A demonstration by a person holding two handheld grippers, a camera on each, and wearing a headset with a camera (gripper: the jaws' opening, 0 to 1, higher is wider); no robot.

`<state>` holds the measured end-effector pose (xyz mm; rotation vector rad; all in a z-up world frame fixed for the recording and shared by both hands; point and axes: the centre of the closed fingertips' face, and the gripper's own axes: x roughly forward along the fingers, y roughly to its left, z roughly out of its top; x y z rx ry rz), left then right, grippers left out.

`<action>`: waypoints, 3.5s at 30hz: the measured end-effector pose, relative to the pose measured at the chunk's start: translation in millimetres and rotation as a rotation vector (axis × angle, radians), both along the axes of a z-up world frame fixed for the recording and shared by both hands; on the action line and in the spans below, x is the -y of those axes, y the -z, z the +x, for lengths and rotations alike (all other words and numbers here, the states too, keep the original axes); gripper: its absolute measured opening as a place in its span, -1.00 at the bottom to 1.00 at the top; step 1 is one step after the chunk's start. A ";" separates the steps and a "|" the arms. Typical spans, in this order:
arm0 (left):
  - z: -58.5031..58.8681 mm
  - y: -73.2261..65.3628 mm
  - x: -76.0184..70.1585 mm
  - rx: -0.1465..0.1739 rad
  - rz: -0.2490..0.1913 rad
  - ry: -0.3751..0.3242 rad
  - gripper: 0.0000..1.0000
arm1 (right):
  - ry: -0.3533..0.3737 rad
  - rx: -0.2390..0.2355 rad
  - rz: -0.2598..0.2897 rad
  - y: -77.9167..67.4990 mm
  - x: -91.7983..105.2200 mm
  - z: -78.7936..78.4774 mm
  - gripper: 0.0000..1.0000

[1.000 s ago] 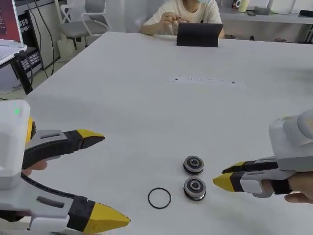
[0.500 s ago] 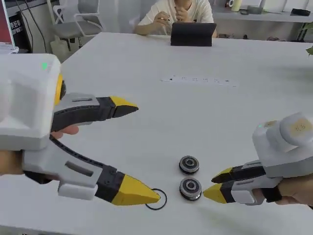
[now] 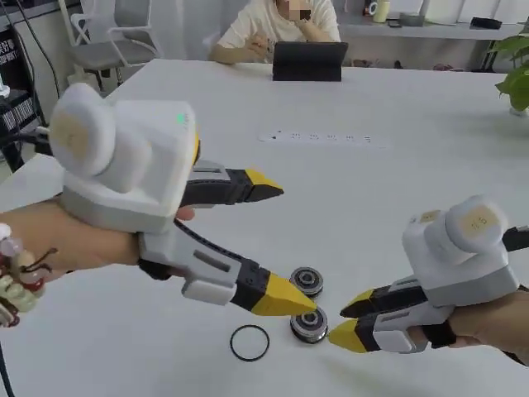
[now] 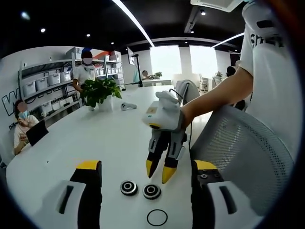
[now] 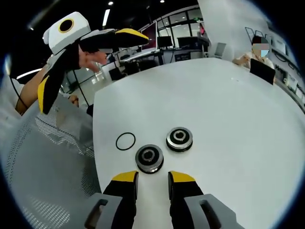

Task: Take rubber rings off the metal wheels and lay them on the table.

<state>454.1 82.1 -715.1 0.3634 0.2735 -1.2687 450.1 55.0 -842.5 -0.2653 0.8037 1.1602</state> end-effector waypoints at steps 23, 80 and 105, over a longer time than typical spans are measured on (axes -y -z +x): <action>11.4 93.9 19.0 -0.017 0.072 -0.059 -0.14 | 0.010 -0.021 0.004 10.1 -1.7 -0.8 -0.58; 6.6 120.1 9.7 -0.128 0.109 -0.101 -0.85 | -0.079 0.085 -0.026 14.0 -15.9 1.7 -0.63; 9.2 119.6 8.0 -0.145 0.091 -0.128 -0.85 | 0.037 -0.019 -0.002 15.6 -9.2 7.3 -1.00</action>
